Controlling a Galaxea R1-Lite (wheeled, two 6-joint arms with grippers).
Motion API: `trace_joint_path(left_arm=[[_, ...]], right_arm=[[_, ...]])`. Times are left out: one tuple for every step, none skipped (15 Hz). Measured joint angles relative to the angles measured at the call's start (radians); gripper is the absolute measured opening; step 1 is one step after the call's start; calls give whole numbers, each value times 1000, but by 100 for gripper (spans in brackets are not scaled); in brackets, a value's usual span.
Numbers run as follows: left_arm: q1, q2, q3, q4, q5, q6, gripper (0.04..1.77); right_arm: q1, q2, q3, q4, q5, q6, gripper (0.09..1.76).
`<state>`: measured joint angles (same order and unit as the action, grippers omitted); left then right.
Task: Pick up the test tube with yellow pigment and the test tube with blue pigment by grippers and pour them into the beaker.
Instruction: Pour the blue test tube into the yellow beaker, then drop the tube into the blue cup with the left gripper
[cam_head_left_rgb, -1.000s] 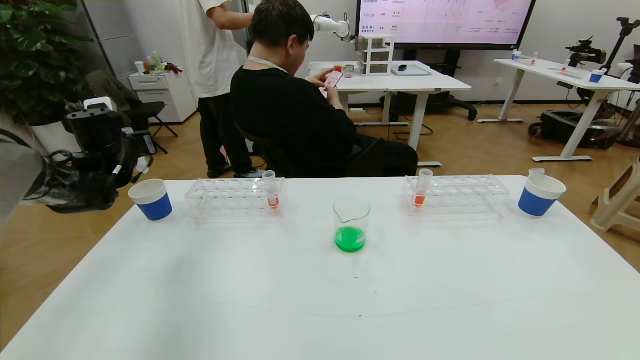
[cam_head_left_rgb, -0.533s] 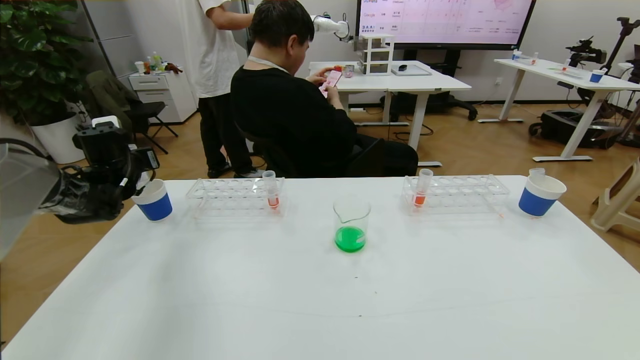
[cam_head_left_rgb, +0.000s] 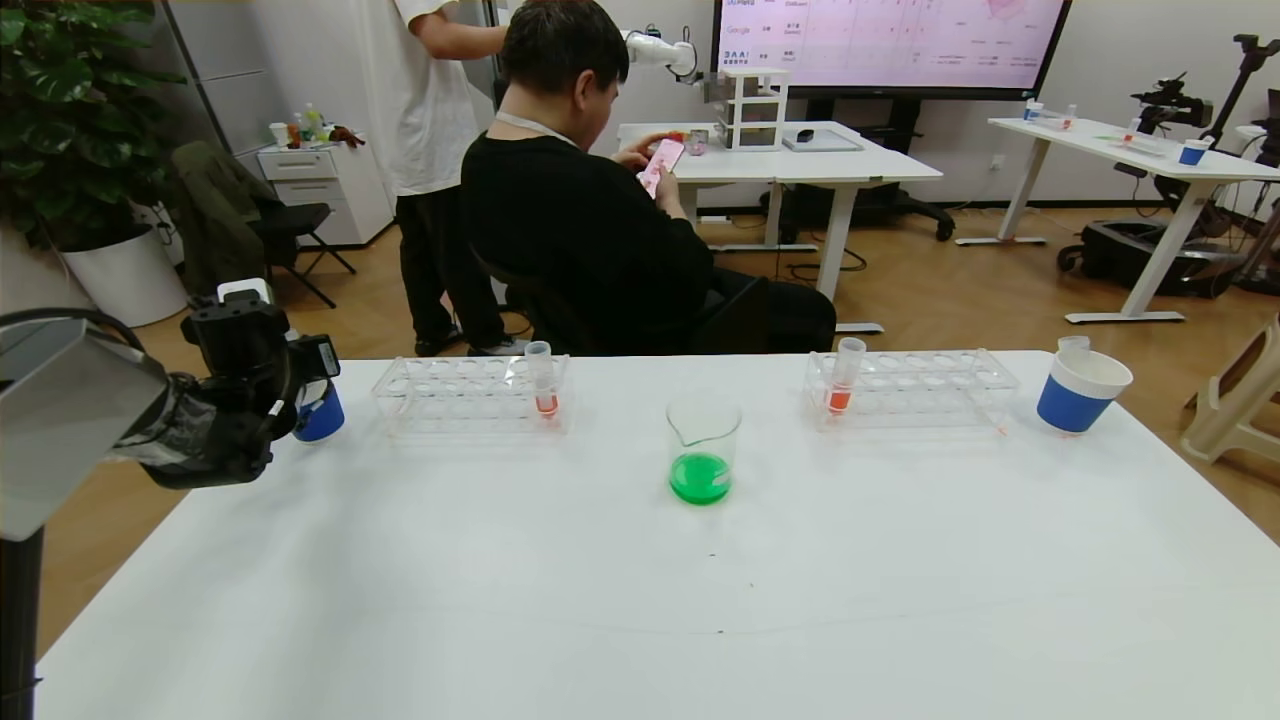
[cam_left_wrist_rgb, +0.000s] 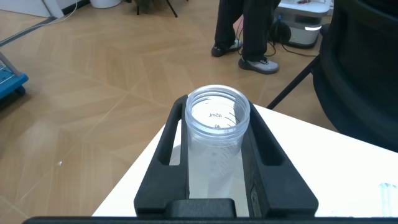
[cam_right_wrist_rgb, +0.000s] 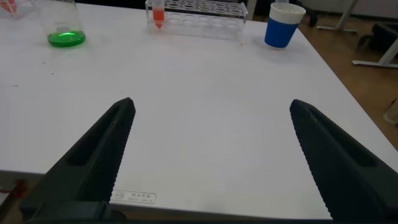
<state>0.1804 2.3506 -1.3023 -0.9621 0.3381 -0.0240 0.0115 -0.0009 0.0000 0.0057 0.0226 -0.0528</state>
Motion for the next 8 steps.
trace_joint_path(left_arm=[[1,2,1,0,0,0,50],[2,3,3,0,0,0,50],[2,4,6,-2,0,0,50],[2,4,11,-3,0,0,55],[2,3,18,-2,0,1,77],[2,0,24,-1,0,3,112],[1,-4,29,-1,0,10,147],[-1,-10,31,-1,0,15,170]], right_arm=[[0,0,0,0,0,0,174],[0,0,0,0,0,0,174],[0,0,0,0,0,0,174],[0,0,0,0,0,0,174],[0,0,0,0,1,0,174],[0,0,0,0,0,0,174],[0,0,0,0,0,0,174],[0,0,0,0,0,0,174]])
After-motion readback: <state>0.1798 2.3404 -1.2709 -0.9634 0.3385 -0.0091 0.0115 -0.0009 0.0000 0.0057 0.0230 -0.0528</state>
